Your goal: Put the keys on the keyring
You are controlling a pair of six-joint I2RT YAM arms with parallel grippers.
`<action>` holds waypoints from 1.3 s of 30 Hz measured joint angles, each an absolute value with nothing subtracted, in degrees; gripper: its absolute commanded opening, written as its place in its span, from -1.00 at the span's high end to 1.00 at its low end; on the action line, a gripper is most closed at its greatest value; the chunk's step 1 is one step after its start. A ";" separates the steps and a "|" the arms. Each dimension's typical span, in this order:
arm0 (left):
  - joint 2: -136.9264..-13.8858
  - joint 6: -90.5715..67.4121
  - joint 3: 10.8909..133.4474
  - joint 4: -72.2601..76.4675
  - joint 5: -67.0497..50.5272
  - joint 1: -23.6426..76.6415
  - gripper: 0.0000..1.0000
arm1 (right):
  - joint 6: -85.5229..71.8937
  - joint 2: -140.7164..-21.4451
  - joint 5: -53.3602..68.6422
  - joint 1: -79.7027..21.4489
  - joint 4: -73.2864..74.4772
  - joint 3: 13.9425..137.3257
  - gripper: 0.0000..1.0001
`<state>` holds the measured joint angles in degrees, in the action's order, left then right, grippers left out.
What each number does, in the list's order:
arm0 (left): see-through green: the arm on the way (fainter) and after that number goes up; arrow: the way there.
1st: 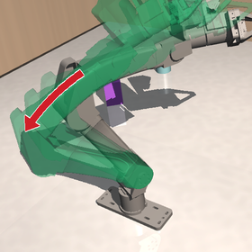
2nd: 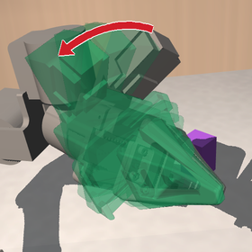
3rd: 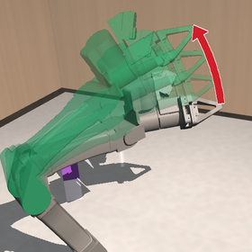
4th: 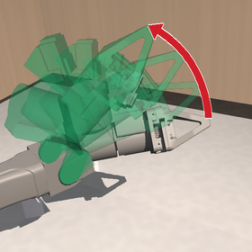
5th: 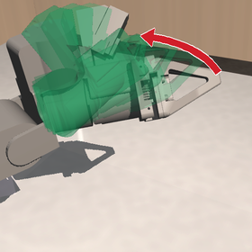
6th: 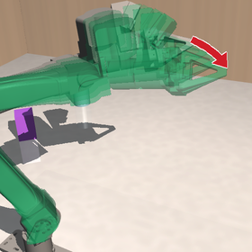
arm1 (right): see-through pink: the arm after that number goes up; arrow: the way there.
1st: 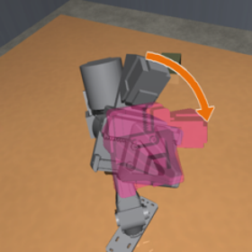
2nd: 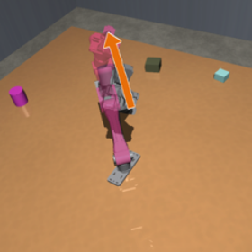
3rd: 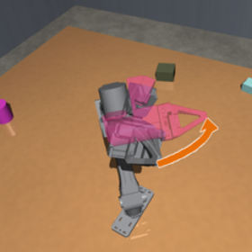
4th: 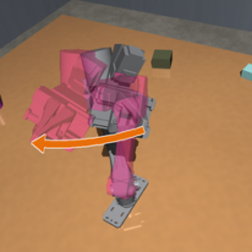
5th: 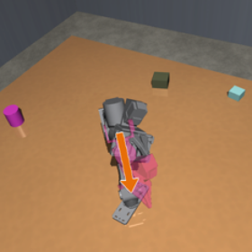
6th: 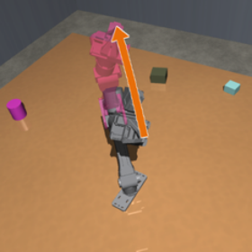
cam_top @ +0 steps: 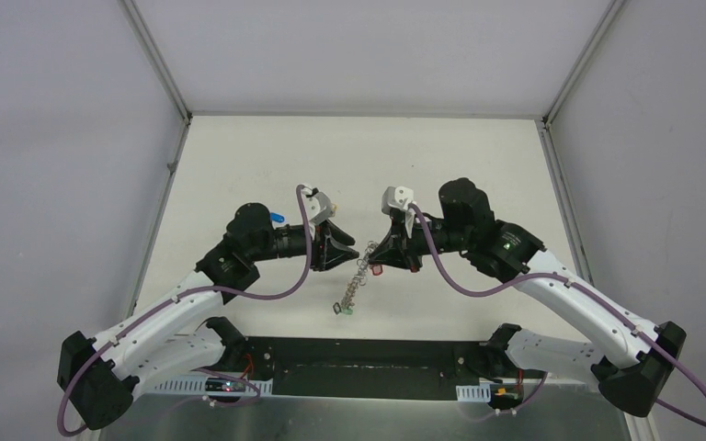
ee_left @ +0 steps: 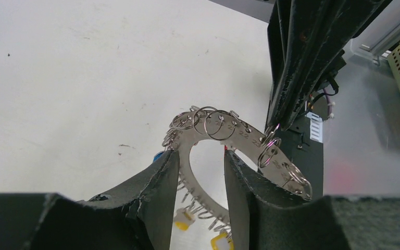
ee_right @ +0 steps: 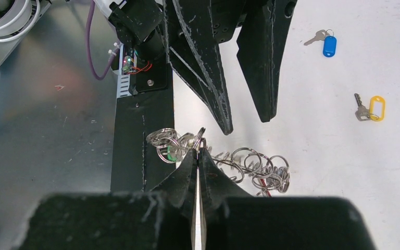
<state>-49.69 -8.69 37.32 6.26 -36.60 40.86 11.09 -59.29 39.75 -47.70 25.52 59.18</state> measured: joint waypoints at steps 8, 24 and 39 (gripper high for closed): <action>-49.54 -6.59 37.32 5.17 -36.80 41.34 0.21 | 11.07 -59.29 39.83 -47.70 25.52 59.13 1.00; -47.48 -6.70 36.60 5.50 -40.51 47.00 0.28 | 11.09 -58.35 39.90 -47.57 22.57 56.55 1.00; -43.29 -4.95 36.75 0.19 -31.68 48.80 0.28 | 7.66 -56.73 37.21 -47.44 22.11 55.99 1.00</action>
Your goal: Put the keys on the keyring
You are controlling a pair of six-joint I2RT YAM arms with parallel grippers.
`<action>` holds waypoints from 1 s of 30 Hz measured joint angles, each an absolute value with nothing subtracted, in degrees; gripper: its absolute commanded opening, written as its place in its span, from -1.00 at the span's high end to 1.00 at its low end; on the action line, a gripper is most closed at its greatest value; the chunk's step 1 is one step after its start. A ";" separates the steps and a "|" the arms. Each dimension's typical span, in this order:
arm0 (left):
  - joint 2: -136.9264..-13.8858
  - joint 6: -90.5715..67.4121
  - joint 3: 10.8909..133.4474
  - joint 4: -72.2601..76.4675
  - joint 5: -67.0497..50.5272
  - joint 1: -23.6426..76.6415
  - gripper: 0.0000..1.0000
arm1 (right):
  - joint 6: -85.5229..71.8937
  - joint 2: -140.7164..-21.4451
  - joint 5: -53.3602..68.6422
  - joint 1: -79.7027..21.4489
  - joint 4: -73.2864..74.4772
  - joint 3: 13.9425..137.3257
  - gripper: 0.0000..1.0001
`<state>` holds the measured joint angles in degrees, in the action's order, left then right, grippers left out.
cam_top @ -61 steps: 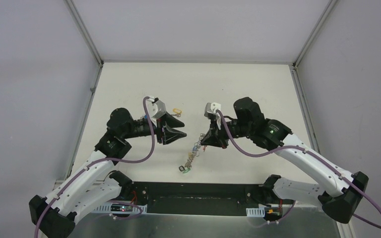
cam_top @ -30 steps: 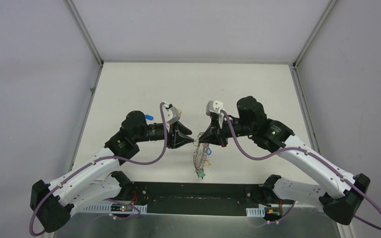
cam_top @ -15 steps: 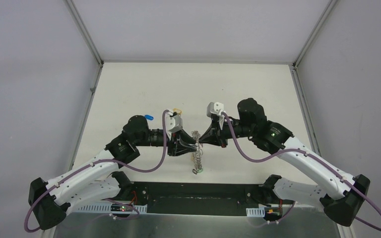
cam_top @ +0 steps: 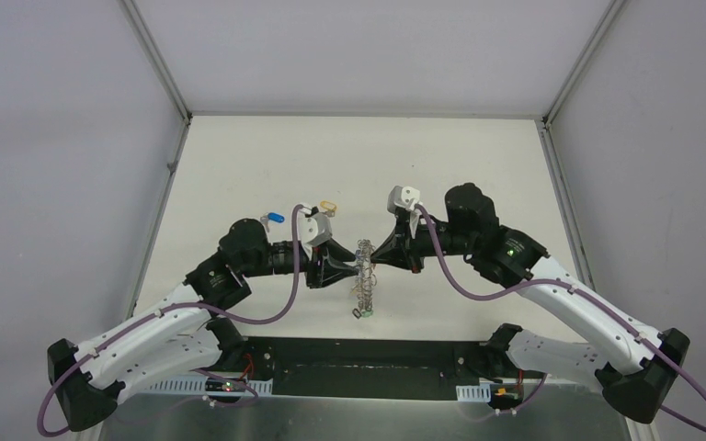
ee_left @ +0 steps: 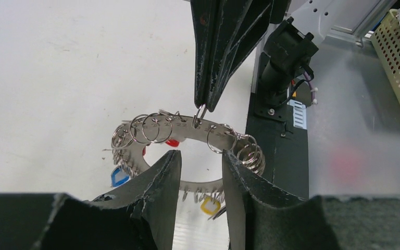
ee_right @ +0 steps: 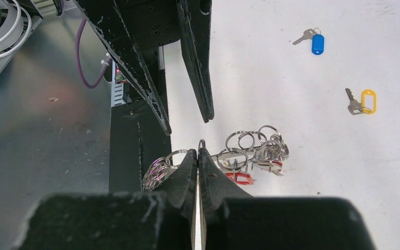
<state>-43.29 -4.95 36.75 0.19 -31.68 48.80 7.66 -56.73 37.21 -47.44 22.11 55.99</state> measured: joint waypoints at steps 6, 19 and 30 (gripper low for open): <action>-44.88 -5.08 37.23 1.72 -32.40 48.80 0.31 | 6.94 -56.69 37.80 -47.44 21.39 55.79 1.00; -48.97 -5.10 37.52 7.73 -35.51 48.82 0.61 | 6.04 -56.69 38.44 -47.44 20.75 55.79 1.00; -49.52 -5.02 37.78 8.43 -36.62 48.84 1.00 | 5.65 -56.69 38.92 -47.44 20.53 55.79 1.00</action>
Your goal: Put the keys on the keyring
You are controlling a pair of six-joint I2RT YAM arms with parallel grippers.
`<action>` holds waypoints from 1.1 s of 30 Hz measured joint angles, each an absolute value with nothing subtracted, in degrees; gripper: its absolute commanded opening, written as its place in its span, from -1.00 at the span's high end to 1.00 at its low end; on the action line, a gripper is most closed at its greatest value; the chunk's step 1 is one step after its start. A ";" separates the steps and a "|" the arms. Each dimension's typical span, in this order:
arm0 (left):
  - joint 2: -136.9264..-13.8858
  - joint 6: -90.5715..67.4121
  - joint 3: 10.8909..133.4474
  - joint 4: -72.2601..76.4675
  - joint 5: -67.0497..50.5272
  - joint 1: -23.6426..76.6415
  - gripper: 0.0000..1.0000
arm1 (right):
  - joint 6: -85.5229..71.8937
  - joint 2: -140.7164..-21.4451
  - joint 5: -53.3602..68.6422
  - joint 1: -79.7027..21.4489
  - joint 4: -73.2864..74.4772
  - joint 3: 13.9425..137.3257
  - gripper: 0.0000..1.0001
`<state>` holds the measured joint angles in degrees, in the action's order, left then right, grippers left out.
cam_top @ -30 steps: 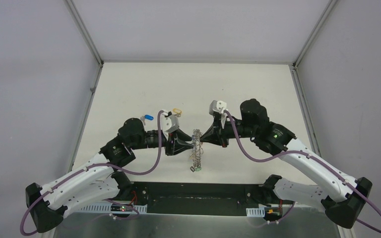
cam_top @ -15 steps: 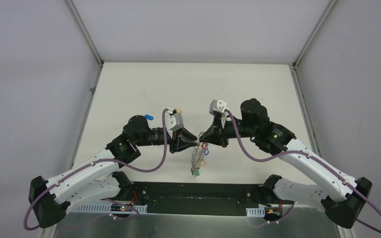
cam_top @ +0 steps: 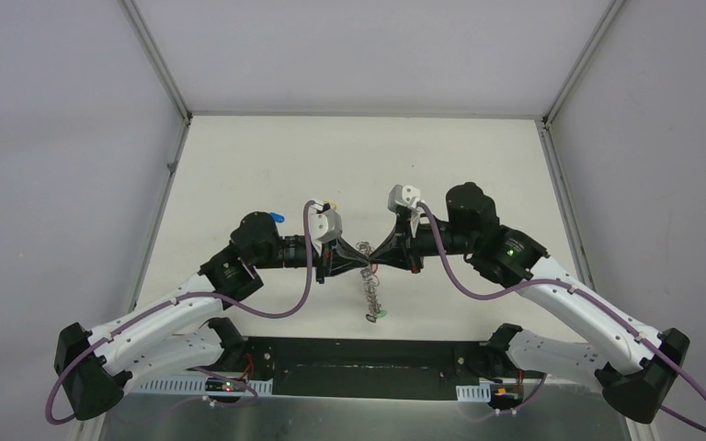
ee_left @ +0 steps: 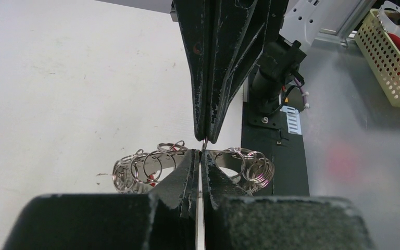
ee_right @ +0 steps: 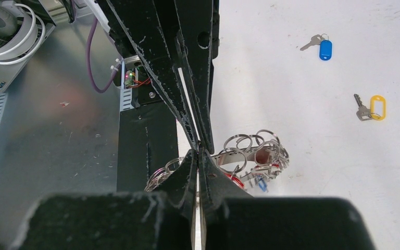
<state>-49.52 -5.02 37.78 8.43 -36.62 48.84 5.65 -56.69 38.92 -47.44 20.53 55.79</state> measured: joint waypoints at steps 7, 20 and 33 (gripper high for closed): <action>-49.52 -4.89 37.78 8.60 -37.21 48.84 0.64 | 5.63 -56.69 39.33 -47.44 20.47 55.77 1.00; -49.54 -4.71 37.89 9.08 -37.69 49.47 1.00 | 5.39 -56.69 39.88 -47.44 20.38 55.64 1.00; -47.53 -0.62 37.89 6.09 -37.67 49.58 1.00 | -0.30 -49.65 31.00 -47.37 12.34 54.17 -0.77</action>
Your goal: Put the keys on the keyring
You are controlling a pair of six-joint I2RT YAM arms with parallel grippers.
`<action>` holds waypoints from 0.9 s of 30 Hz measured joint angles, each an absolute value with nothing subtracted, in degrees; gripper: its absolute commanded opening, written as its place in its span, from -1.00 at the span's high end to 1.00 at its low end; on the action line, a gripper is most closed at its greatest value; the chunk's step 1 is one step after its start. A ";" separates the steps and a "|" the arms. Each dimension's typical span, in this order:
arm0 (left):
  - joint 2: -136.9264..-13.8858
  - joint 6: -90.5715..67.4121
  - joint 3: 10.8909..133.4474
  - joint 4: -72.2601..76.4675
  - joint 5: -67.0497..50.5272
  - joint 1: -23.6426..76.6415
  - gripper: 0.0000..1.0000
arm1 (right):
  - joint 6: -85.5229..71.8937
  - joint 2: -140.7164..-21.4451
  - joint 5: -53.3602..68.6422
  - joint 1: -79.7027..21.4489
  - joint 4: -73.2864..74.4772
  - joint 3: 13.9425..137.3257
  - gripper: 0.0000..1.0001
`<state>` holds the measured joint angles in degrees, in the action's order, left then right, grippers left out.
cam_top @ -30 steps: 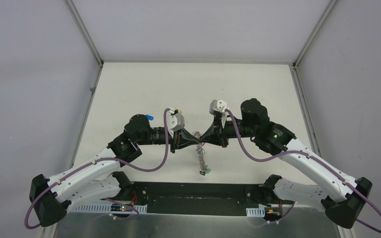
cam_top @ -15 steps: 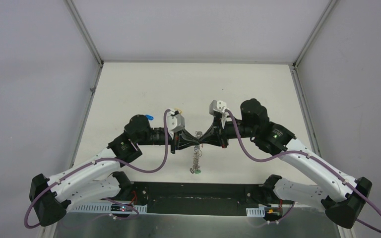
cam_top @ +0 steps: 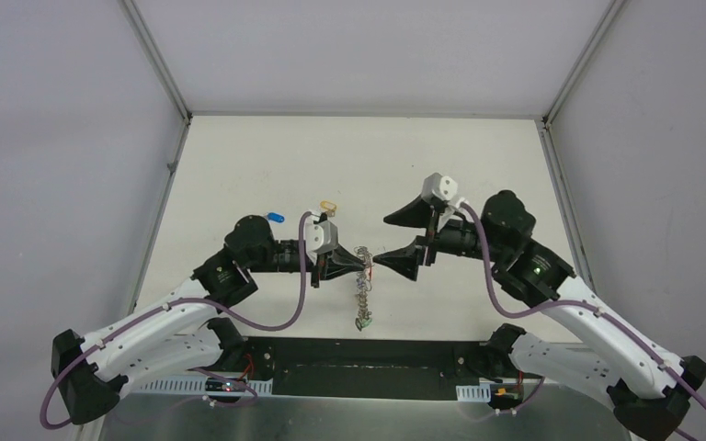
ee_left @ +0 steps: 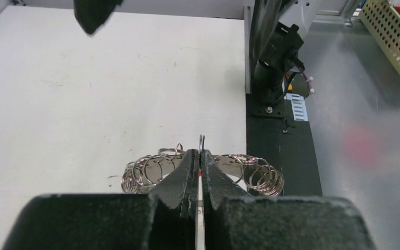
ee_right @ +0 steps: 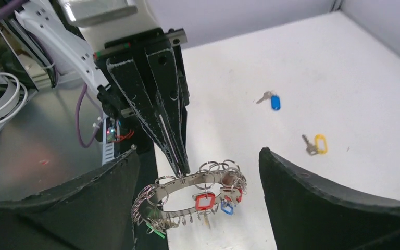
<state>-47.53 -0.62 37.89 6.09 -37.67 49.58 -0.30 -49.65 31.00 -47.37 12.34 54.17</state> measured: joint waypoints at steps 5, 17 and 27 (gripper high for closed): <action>-43.29 7.03 37.65 3.86 -37.78 49.58 1.00 | -0.78 -44.80 30.20 -47.37 8.34 53.10 -0.86; -34.22 26.17 35.35 2.70 -38.02 49.58 1.00 | -0.27 -44.16 30.63 -47.37 8.01 51.13 -0.88; -36.05 17.04 34.61 5.19 -36.67 49.58 1.00 | 1.21 -43.66 30.63 -47.37 8.56 49.80 -0.88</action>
